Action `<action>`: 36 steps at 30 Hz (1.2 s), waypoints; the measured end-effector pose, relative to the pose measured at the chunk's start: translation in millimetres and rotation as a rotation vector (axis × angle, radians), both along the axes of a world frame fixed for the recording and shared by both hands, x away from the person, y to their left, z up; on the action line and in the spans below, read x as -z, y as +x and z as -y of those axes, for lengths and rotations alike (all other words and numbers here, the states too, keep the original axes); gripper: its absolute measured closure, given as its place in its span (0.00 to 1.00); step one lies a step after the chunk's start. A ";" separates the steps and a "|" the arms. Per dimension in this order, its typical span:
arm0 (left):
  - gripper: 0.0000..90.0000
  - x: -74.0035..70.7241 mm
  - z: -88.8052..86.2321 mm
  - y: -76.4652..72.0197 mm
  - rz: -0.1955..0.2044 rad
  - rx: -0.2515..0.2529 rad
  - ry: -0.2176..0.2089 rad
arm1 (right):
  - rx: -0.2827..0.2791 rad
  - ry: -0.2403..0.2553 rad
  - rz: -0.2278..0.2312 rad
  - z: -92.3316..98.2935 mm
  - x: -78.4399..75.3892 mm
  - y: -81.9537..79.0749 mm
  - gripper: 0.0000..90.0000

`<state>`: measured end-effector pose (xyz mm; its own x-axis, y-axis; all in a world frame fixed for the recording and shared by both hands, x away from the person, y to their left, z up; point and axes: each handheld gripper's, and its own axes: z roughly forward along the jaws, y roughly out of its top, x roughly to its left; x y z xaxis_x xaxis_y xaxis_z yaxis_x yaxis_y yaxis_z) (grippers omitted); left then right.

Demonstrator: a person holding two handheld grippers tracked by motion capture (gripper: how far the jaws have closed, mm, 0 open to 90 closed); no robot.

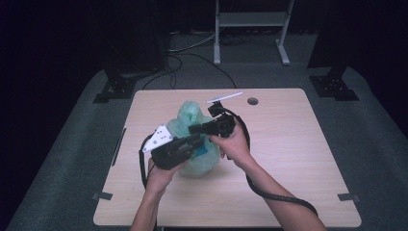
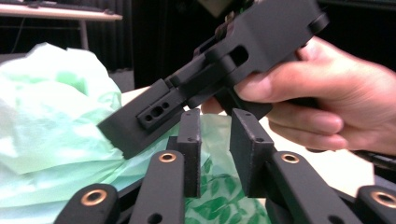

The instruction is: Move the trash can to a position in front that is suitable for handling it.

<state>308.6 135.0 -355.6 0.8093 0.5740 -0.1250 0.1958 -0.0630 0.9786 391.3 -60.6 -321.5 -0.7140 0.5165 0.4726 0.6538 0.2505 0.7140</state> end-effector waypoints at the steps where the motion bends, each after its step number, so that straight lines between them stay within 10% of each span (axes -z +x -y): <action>1: 0.79 -1.1 -1.5 -0.1 -0.001 0.000 -0.005 | 0.003 0.006 -0.001 1.9 0.3 -0.2 1.00; 36: 0.39 -11.7 -46.6 6.5 -0.060 -0.172 -0.091 | 0.086 0.262 -0.063 55.6 4.4 6.3 1.00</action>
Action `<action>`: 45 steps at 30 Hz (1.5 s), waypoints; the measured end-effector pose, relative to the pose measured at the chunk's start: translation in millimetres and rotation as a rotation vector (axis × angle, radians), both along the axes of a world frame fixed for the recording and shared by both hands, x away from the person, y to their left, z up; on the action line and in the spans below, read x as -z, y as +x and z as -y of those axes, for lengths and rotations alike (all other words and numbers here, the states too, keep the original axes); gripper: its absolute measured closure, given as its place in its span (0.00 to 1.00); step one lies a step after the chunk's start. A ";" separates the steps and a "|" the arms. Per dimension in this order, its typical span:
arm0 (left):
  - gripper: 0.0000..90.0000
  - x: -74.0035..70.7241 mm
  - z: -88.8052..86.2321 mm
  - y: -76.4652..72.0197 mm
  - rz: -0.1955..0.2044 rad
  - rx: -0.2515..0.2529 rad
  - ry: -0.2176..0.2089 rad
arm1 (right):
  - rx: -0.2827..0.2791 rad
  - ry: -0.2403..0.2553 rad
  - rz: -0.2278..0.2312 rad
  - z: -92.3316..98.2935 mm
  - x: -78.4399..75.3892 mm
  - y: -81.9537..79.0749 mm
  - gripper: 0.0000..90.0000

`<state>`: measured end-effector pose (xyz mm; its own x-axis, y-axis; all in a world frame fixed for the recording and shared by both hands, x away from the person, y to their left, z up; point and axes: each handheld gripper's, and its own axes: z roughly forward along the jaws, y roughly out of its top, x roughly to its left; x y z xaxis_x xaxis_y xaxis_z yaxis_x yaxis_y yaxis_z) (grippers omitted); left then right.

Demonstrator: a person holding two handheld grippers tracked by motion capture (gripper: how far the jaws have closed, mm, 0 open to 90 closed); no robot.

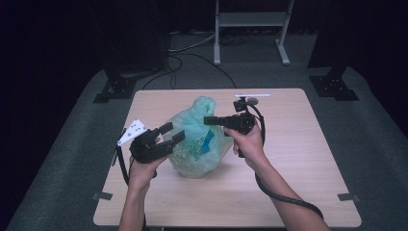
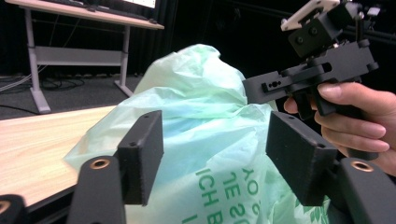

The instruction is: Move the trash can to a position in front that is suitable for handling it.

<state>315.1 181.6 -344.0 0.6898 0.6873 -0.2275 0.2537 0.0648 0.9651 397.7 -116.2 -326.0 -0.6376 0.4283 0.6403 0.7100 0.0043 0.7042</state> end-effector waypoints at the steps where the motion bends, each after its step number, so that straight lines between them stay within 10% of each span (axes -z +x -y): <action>1: 0.37 -0.9 -1.2 0.0 -0.001 0.000 -0.002 | 0.001 0.008 -0.002 1.6 -0.3 0.4 1.00; 45: 0.11 -3.1 -18.8 0.3 -0.016 -0.073 -0.049 | 0.093 0.118 0.131 67.5 -52.1 -12.1 1.00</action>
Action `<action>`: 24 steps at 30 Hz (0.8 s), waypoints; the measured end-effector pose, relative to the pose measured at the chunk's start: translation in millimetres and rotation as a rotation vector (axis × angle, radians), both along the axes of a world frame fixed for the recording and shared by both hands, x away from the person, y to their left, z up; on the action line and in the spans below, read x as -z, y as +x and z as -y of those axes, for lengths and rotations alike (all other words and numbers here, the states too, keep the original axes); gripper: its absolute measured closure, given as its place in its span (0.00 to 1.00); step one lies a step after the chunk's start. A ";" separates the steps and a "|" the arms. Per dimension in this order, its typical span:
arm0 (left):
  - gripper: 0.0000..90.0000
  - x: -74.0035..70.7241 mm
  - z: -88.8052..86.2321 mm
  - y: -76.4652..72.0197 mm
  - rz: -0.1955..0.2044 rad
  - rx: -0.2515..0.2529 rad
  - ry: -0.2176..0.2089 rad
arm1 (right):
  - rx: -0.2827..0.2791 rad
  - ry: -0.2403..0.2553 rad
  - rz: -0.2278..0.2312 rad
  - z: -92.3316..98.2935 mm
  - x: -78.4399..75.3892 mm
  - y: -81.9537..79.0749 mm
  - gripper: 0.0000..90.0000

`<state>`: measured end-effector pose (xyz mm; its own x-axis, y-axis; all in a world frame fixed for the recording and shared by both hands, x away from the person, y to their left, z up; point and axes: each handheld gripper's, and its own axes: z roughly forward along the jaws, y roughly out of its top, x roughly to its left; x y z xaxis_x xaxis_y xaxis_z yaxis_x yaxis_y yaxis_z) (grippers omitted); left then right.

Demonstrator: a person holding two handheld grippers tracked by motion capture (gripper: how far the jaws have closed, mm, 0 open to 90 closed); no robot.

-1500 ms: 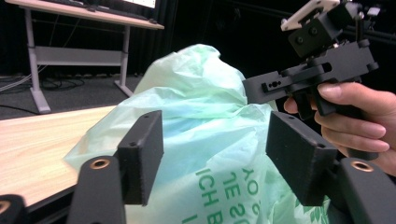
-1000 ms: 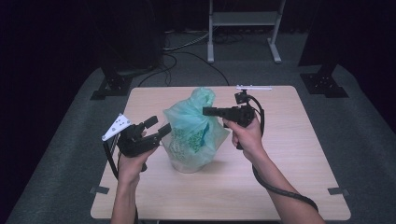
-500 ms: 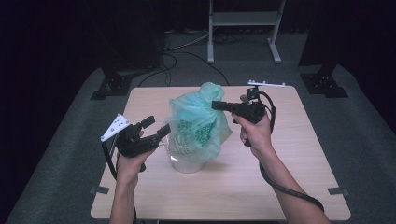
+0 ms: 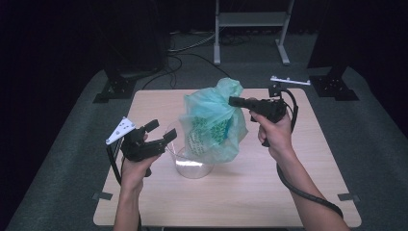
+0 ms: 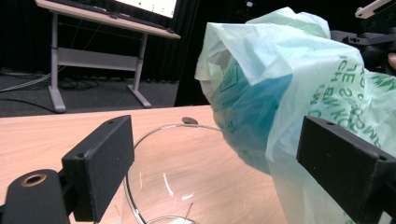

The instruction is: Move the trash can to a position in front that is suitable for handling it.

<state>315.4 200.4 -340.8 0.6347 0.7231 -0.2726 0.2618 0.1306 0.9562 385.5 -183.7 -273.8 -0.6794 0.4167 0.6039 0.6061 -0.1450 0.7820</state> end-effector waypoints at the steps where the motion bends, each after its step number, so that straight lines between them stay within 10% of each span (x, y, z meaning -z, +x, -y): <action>1: 0.11 -0.1 0.2 -0.2 0.001 -0.001 -0.003 | 0.003 0.005 0.002 1.6 -0.9 -0.2 1.00; 24: 0.11 -1.6 6.7 -3.5 0.013 0.013 0.015 | 0.121 -0.015 0.018 59.3 -16.2 -6.3 1.00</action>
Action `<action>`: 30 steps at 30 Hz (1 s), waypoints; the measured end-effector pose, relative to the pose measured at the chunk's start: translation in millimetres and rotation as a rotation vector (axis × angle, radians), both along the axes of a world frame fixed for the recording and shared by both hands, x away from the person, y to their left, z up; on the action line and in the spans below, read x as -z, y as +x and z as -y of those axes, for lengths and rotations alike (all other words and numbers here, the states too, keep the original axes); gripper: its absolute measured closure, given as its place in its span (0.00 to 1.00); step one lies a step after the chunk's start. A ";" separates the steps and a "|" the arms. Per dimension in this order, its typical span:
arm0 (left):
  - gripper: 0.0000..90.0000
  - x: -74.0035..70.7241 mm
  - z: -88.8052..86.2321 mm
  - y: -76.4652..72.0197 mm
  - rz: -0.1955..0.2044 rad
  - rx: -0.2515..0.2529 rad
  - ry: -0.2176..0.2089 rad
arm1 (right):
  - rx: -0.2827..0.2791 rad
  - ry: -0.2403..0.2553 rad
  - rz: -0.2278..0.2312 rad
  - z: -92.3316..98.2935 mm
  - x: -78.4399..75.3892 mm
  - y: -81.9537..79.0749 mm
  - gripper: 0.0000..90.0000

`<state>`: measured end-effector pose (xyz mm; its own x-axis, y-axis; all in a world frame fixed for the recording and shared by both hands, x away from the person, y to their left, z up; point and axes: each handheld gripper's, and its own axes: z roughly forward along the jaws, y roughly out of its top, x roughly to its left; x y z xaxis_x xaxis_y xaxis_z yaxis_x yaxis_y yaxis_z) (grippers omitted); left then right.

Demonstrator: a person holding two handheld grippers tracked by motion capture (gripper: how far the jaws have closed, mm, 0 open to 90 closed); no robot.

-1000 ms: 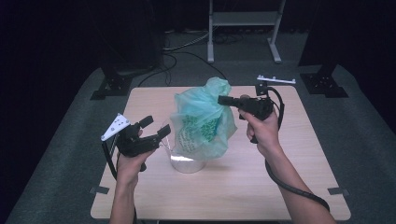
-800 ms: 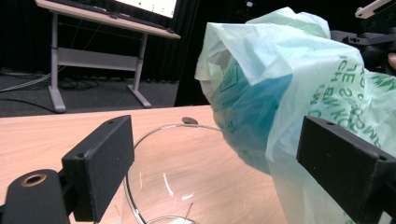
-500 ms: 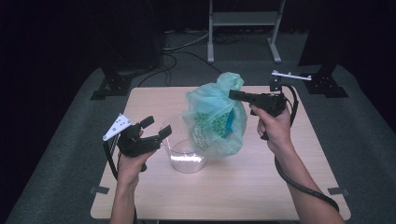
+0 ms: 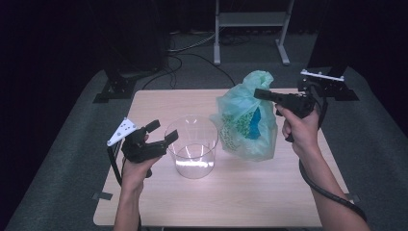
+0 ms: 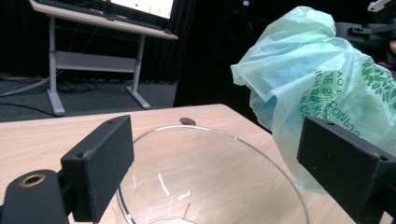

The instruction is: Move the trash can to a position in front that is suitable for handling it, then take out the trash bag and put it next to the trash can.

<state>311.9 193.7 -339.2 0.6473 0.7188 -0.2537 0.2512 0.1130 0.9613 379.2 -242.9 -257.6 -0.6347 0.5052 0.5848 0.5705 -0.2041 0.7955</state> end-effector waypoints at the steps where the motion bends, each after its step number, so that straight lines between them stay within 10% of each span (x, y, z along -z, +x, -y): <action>1: 0.11 0.2 0.4 0.3 0.000 0.003 0.002 | 0.003 0.000 0.001 2.0 0.7 -0.4 1.00; 30: 0.11 -1.8 2.9 -1.4 0.007 0.005 0.011 | 0.081 -0.011 -0.075 27.6 35.3 9.9 1.00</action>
